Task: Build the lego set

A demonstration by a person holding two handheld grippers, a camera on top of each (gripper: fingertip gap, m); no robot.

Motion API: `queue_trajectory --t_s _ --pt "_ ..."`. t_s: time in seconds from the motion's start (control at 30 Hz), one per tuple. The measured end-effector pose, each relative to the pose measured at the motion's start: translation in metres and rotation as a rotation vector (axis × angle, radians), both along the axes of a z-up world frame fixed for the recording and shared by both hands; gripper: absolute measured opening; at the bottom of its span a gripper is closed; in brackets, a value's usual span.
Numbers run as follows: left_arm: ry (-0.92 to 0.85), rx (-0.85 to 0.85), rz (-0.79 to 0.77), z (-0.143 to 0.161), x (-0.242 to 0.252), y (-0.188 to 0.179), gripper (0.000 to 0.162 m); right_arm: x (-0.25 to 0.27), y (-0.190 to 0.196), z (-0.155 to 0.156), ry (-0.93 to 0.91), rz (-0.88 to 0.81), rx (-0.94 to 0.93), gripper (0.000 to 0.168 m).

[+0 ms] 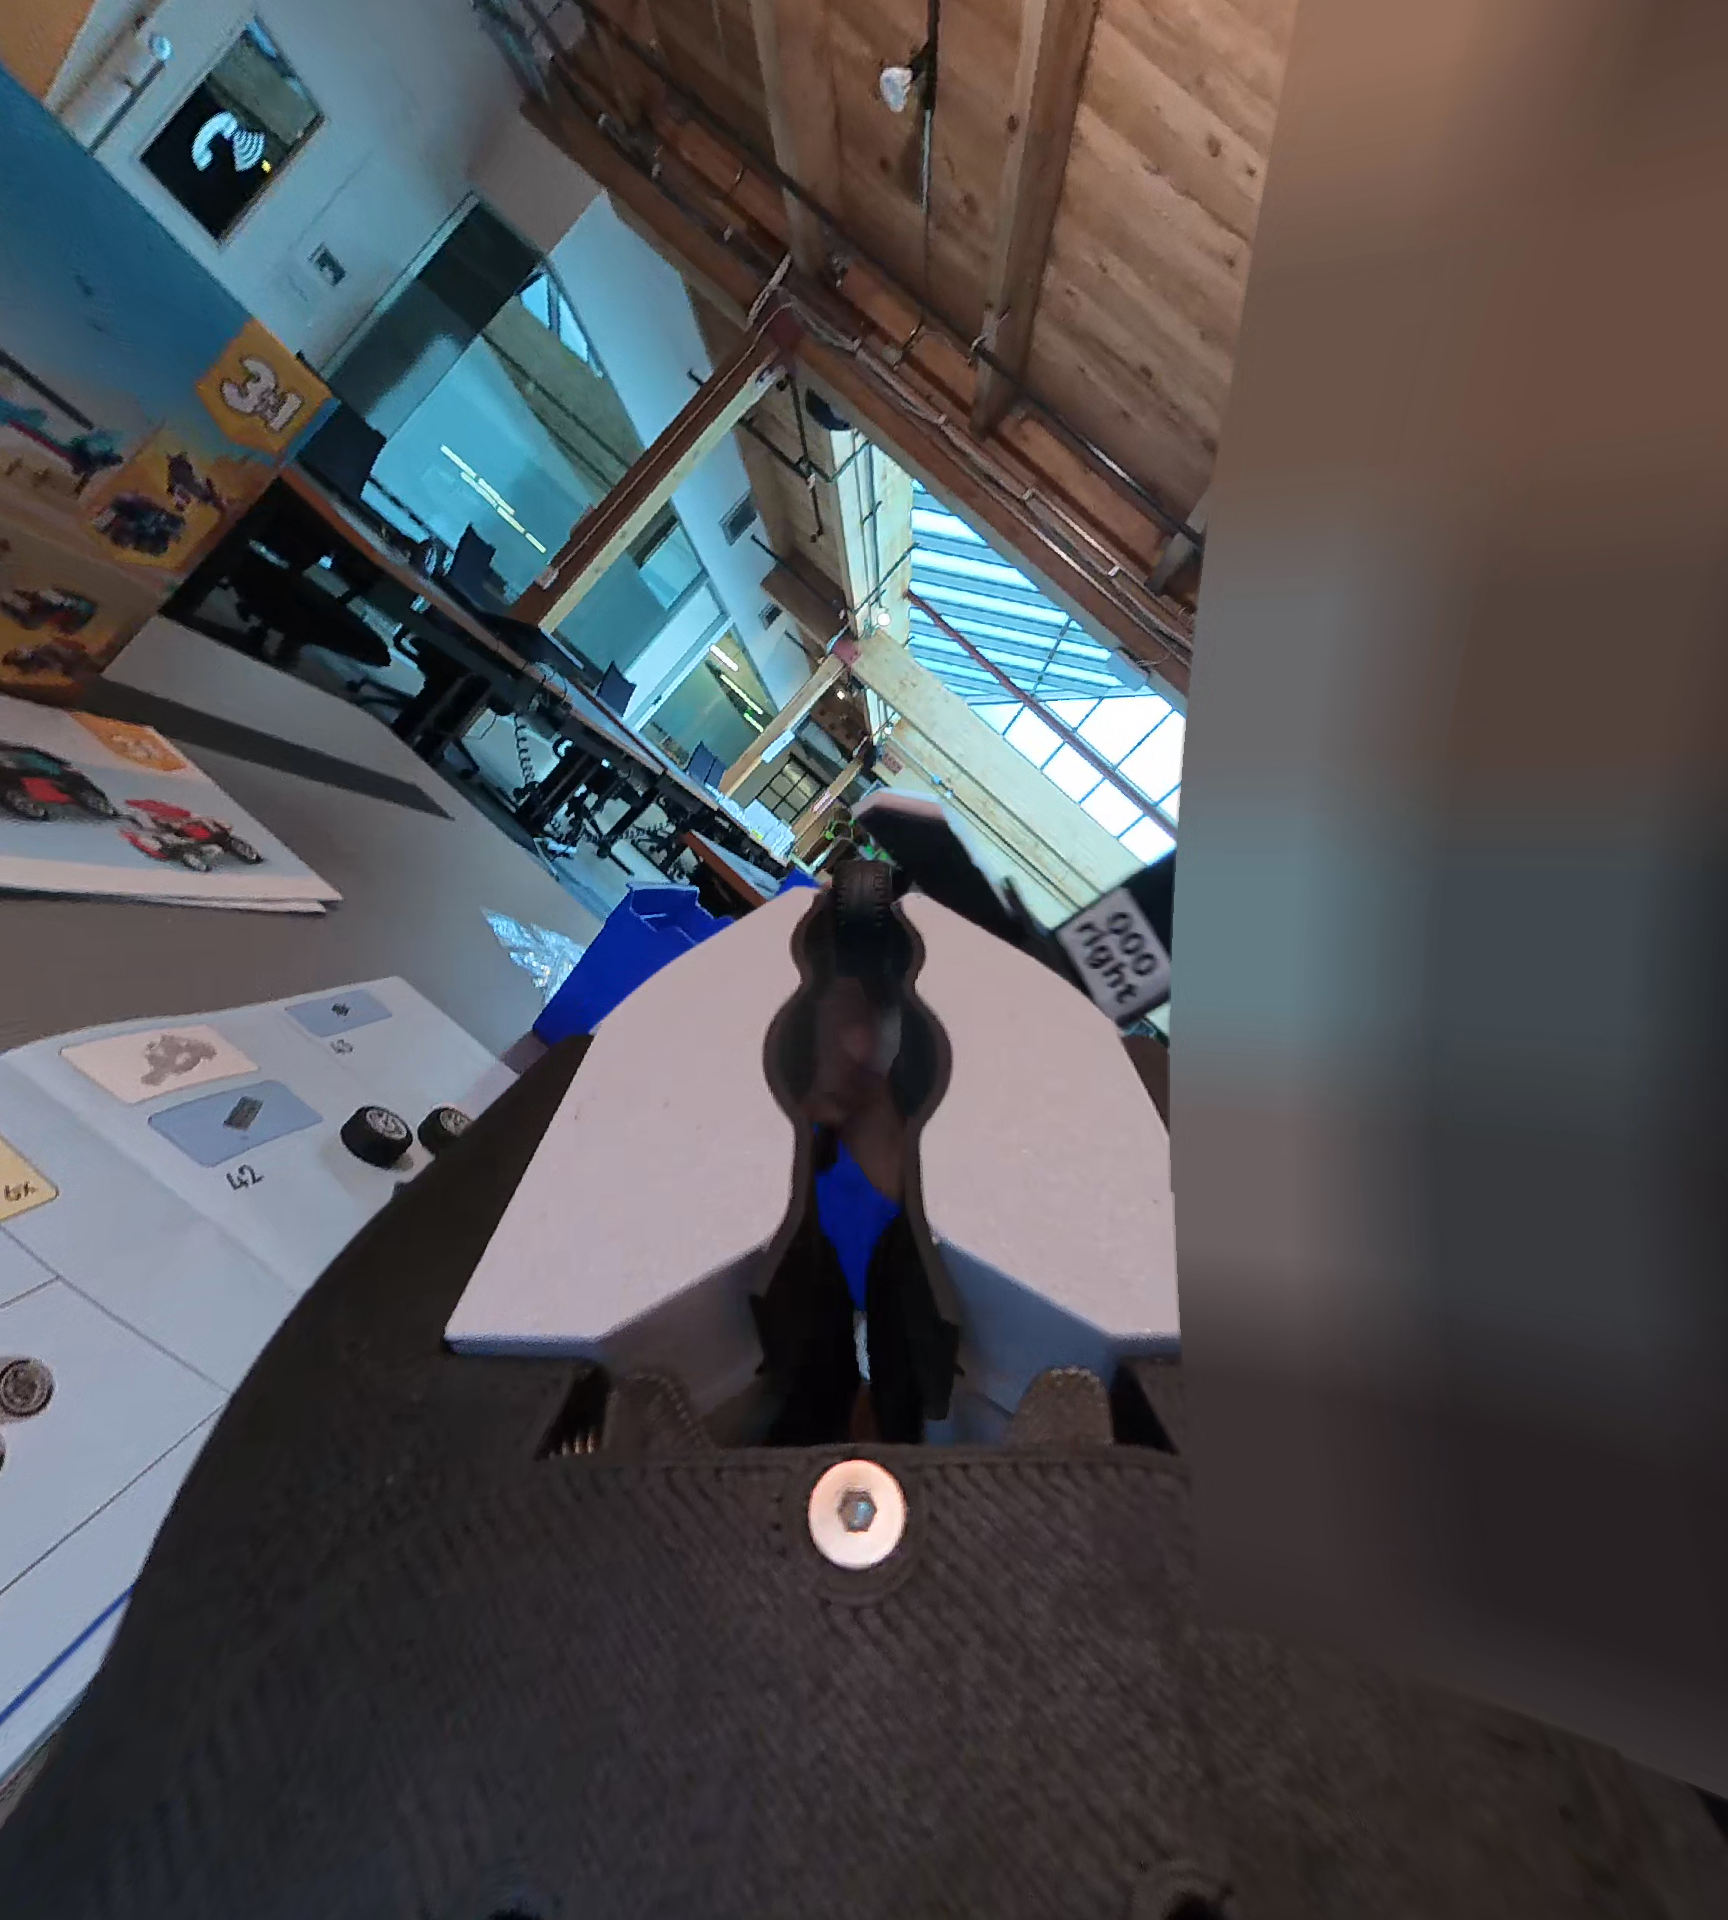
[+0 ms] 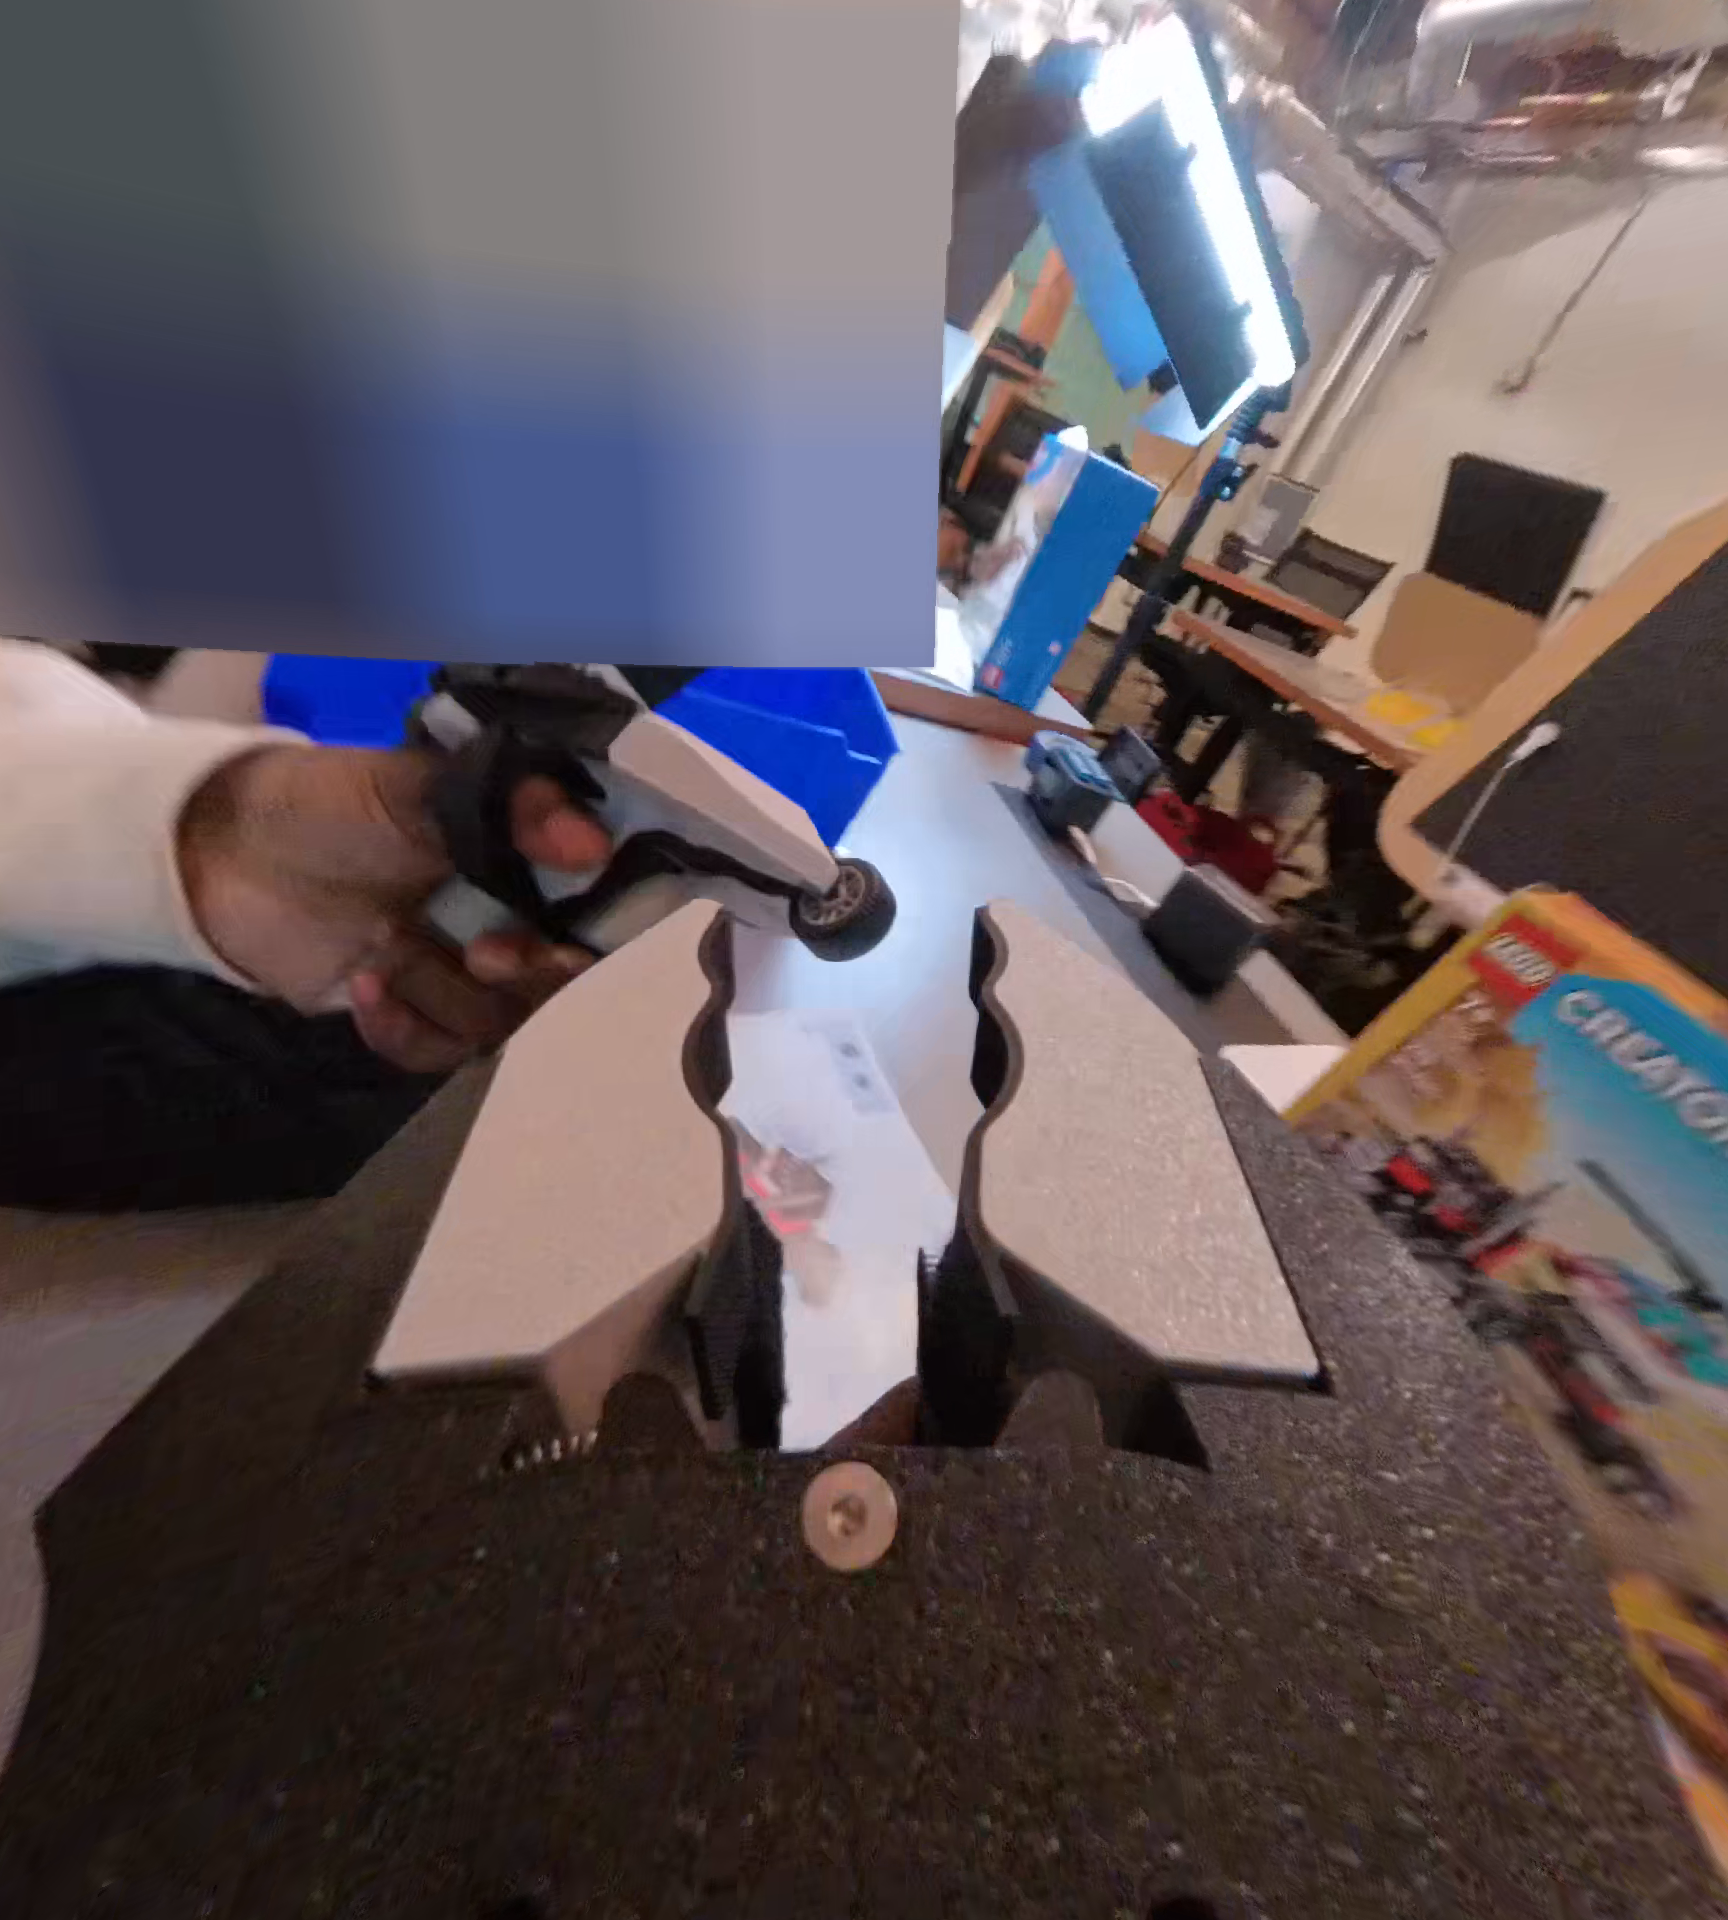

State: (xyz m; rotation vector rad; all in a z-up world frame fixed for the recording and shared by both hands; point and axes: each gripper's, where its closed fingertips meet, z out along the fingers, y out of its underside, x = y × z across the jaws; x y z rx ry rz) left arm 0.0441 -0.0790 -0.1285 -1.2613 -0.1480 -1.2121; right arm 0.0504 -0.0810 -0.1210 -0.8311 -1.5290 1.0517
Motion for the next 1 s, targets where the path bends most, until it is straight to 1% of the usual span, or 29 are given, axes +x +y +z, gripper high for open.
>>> queue_trajectory --t_s 0.03,0.1,0.2,0.23,0.3,0.33,0.4,0.47,0.5,0.53,0.6,0.7,0.73,0.8,0.87,1.0 --pt "0.000 -0.016 -0.005 -0.002 0.000 0.001 0.010 0.000 0.000 -0.002 -0.021 -0.025 0.119 0.042" --pt "-0.004 -0.043 -0.016 -0.005 0.001 0.002 0.011 -0.001 -0.002 -0.006 -0.056 -0.042 0.261 0.038" --pt "-0.012 -0.075 -0.030 -0.008 0.004 0.005 0.010 -0.005 0.000 -0.015 -0.117 -0.056 0.326 0.038" --pt "-0.015 -0.084 -0.037 -0.009 0.006 0.006 0.011 -0.006 0.001 -0.018 -0.128 -0.056 0.343 0.035" --pt "-0.025 -0.101 -0.050 -0.011 0.009 0.007 0.011 -0.007 0.004 -0.021 -0.138 -0.079 0.371 0.021" --pt "-0.032 -0.109 -0.052 -0.012 0.009 0.007 0.011 -0.007 0.005 -0.022 -0.140 -0.080 0.365 0.021" --pt "-0.054 -0.109 -0.075 -0.012 0.010 0.007 0.011 -0.006 0.004 -0.021 -0.133 -0.059 0.290 0.021" --pt "-0.103 -0.086 -0.119 -0.007 0.010 0.005 0.017 -0.003 0.004 -0.021 -0.128 -0.036 0.221 0.022" --pt "-0.128 -0.076 -0.137 -0.006 0.010 0.004 0.016 -0.003 0.003 -0.019 -0.116 -0.028 0.205 0.021" --pt "-0.140 -0.071 -0.147 -0.005 0.010 0.004 0.012 -0.002 0.002 -0.018 -0.106 -0.020 0.197 0.021" --pt "-0.151 -0.070 -0.157 -0.006 0.011 0.005 0.012 -0.002 0.002 -0.019 -0.112 -0.028 0.216 0.021" --pt "-0.125 -0.072 -0.175 -0.007 0.015 0.005 0.018 -0.003 -0.001 -0.021 -0.125 -0.025 0.252 0.021" --pt "-0.108 -0.075 -0.174 -0.008 0.017 0.006 0.012 -0.004 -0.003 -0.021 -0.127 -0.022 0.269 0.021" --pt "-0.071 -0.057 -0.138 -0.007 0.016 0.005 0.010 -0.005 -0.003 -0.020 -0.120 -0.029 0.301 0.021" --pt "-0.060 -0.035 -0.114 -0.003 0.014 0.004 0.010 -0.006 -0.005 -0.015 -0.090 -0.023 0.277 0.021" --pt "-0.166 -0.062 -0.154 -0.004 0.014 0.004 0.011 -0.007 -0.004 -0.018 -0.064 0.010 0.191 0.021"
